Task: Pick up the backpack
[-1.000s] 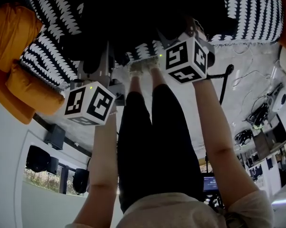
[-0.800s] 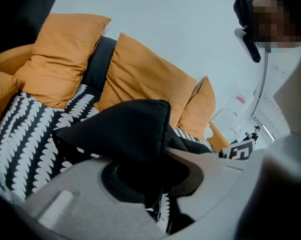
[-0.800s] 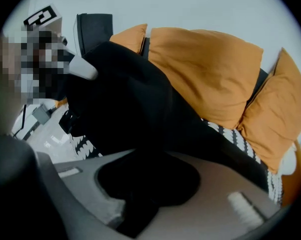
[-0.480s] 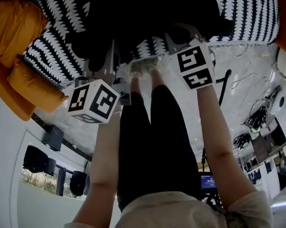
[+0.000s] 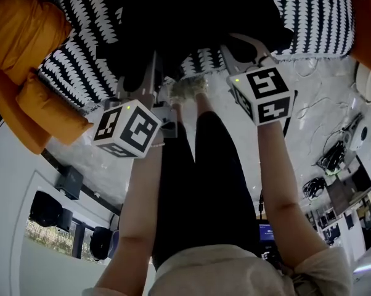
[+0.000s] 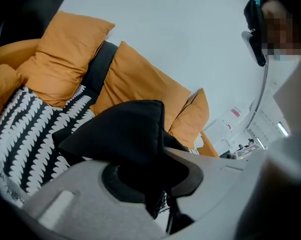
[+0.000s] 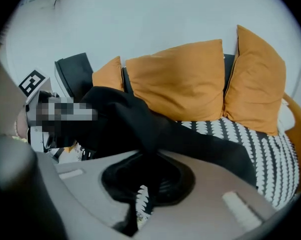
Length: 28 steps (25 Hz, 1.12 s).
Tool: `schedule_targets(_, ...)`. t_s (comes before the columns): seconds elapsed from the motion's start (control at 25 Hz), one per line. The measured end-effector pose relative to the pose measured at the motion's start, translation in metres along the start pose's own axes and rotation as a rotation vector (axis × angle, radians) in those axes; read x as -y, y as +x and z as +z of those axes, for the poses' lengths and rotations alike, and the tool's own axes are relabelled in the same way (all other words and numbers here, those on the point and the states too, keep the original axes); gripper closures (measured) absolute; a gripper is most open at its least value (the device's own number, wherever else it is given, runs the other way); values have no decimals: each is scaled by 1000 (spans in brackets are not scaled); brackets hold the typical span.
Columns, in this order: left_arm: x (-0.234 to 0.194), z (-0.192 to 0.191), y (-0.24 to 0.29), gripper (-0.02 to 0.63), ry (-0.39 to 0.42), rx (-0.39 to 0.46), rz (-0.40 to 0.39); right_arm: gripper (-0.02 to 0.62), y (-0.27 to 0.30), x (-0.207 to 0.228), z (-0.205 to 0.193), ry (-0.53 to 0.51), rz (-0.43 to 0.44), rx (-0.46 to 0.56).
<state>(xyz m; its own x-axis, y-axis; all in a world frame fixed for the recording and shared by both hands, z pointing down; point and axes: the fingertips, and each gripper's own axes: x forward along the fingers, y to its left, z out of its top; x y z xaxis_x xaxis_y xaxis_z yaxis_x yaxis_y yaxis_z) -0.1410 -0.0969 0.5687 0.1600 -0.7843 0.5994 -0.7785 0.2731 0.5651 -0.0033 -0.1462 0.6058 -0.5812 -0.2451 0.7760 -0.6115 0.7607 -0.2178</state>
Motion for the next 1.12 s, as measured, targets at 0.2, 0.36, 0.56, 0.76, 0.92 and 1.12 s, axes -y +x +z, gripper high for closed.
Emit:
schedule_targets(0.2,16,14,-12,529,34,9,-22,578,-31,0,19,1,-21,49)
schedule_targets(0.36,29,21,-25,529,47,27,-35,578,-54,0,34,33,-42,121)
schedule_targets(0.56,45,36,-41,529,83,36,-51,578,-77,-5,46,35,-74,165)
schedule_targets(0.76,72,55,-63,529,118,42,-100,578,-109,-10,64,39,-101,194)
schedule_targets(0.92,88,66,-87,528,131,48,-137,578,-137,-21,76,50,-124,221)
schedule_targets(1.12,108,88,-114,529,176,51,-157,578,-173,-37,96,38,-144,243)
